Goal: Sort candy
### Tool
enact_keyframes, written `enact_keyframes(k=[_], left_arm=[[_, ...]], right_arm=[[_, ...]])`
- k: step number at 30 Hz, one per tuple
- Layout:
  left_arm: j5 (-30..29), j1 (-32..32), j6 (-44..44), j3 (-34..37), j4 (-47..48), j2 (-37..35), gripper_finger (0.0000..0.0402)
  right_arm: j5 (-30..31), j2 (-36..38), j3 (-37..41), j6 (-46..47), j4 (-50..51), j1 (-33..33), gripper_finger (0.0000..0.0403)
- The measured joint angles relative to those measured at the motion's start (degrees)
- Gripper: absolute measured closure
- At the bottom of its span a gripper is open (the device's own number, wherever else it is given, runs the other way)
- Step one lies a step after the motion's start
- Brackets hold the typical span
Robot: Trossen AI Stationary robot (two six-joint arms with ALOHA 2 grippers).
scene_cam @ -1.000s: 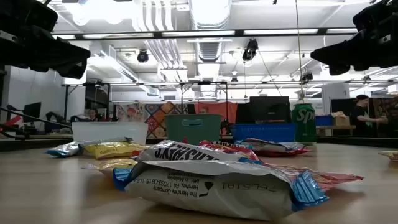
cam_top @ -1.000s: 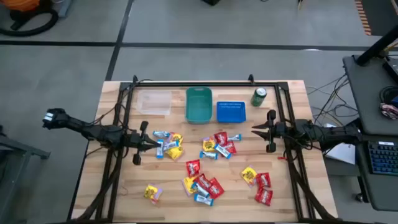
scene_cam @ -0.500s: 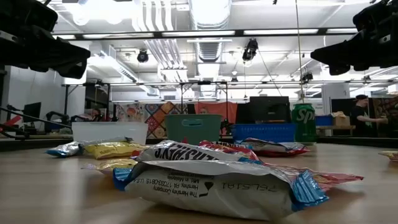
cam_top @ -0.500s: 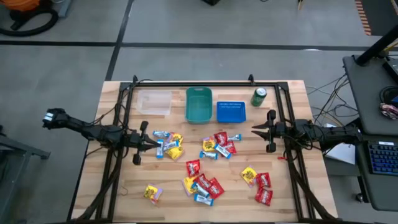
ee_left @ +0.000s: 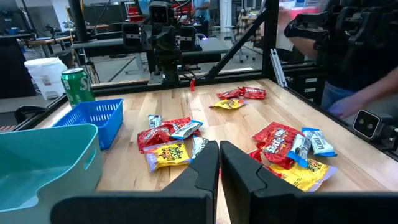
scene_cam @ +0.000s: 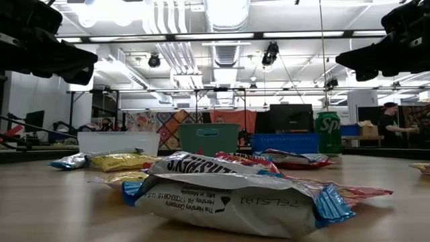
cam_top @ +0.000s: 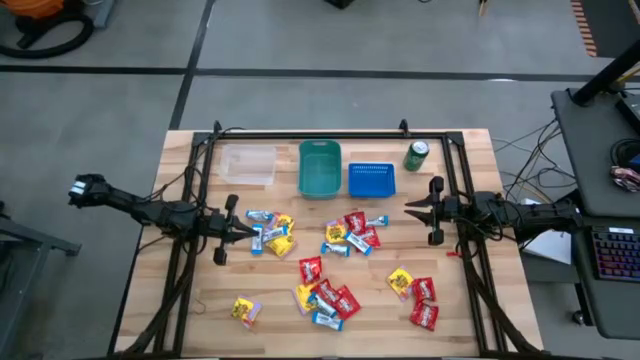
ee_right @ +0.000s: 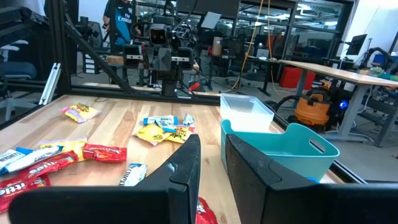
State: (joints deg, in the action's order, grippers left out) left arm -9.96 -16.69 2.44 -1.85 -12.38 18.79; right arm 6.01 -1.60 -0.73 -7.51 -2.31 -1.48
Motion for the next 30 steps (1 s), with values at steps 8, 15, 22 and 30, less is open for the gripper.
enact_keyframes(k=[8,15,22,30], left_arm=[[0.0,0.0,0.0,0.0,0.0,0.0,0.0402],[0.0,0.0,0.0,0.0,0.0,0.0,0.0402],[0.0,0.0,0.0,0.0,0.0,0.0,0.0402],[-0.1,0.0,2.6,0.0,-0.5,0.0,0.0402]], right_arm=[[0.0,0.0,0.0,0.0,0.0,0.0,0.0335],[0.0,0.0,0.0,0.0,0.0,0.0,0.0335],[0.0,0.0,0.0,0.0,0.0,0.0,0.0335],[0.0,0.0,0.0,0.0,0.0,0.0,0.0335]])
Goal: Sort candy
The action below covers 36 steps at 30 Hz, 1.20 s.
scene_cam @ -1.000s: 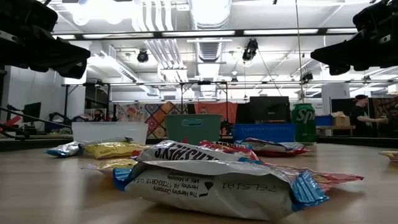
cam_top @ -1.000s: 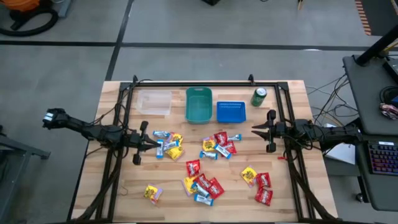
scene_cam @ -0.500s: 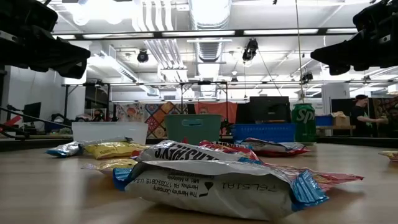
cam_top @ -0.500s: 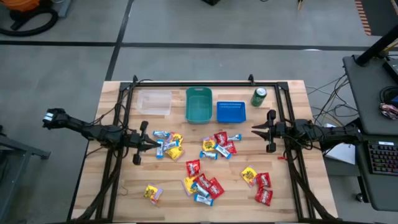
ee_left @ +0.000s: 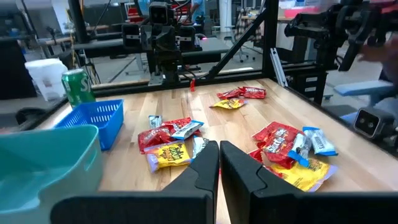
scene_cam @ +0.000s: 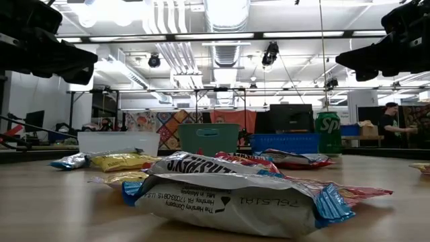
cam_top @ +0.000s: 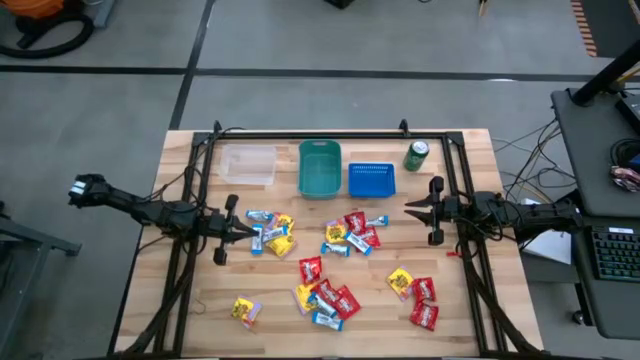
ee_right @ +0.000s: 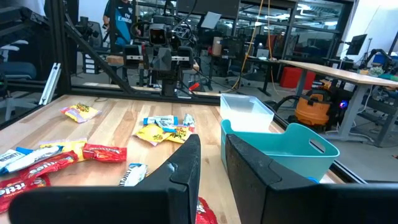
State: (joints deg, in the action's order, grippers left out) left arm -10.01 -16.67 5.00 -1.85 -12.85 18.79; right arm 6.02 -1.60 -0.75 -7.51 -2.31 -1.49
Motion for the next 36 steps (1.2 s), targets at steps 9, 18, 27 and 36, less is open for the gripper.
enact_keyframes(k=[9,18,27,36], left_arm=[[-1.4,0.1,-6.6,-1.1,-29.8,1.5,0.0402],[-1.5,0.1,-6.6,-4.2,-30.5,1.9,0.0402],[-4.7,0.1,-6.6,-4.2,-30.6,2.3,0.0402],[-15.1,0.1,-24.0,-5.8,-25.0,12.1,0.0402]], right_arm=[[2.2,0.0,0.0,1.0,-1.1,0.0,0.0335],[7.5,0.0,0.0,11.0,-2.6,0.0,0.0335],[7.5,0.0,0.0,28.6,-2.5,0.0,0.0335],[7.6,0.0,0.0,29.0,-2.6,0.0,0.0335]])
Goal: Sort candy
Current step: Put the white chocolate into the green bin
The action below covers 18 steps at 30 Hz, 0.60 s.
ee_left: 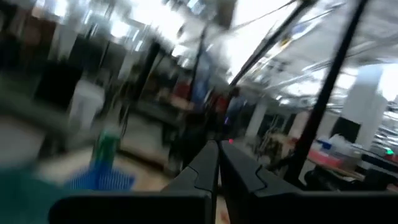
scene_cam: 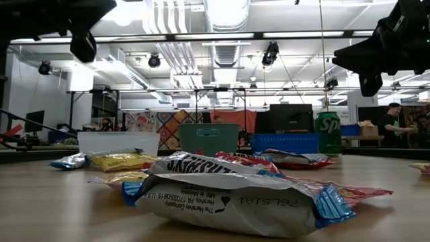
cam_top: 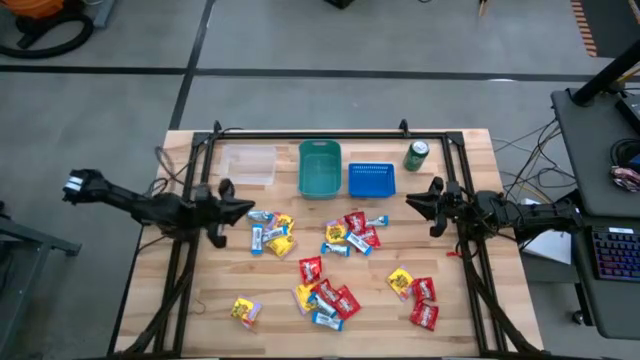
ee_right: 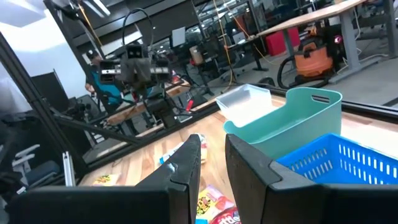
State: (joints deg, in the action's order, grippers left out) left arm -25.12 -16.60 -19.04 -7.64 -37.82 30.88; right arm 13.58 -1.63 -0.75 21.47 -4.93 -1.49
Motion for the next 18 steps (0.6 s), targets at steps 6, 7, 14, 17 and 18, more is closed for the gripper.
enact_keyframes(k=[6,7,14,17,18], left_arm=[[-1.9,0.0,-24.4,-9.6,28.1,12.6,0.0402],[-1.9,0.0,-29.0,-12.0,34.9,14.9,0.0402],[-0.2,-0.7,-44.3,-25.0,63.2,31.3,0.0402],[1.8,-0.7,-45.7,-28.9,67.3,37.3,0.0402],[2.3,-0.7,-46.1,-30.2,68.6,39.2,0.0401]], right_arm=[[0.0,0.0,0.0,0.0,-0.1,0.0,0.0335],[0.0,0.0,0.0,0.4,-0.1,0.0,0.0335],[0.0,0.0,0.0,1.5,-0.1,0.0,0.0335],[0.0,0.0,0.0,1.5,-0.1,0.0,0.0335],[0.0,0.0,0.0,1.5,-0.1,0.0,0.0335]])
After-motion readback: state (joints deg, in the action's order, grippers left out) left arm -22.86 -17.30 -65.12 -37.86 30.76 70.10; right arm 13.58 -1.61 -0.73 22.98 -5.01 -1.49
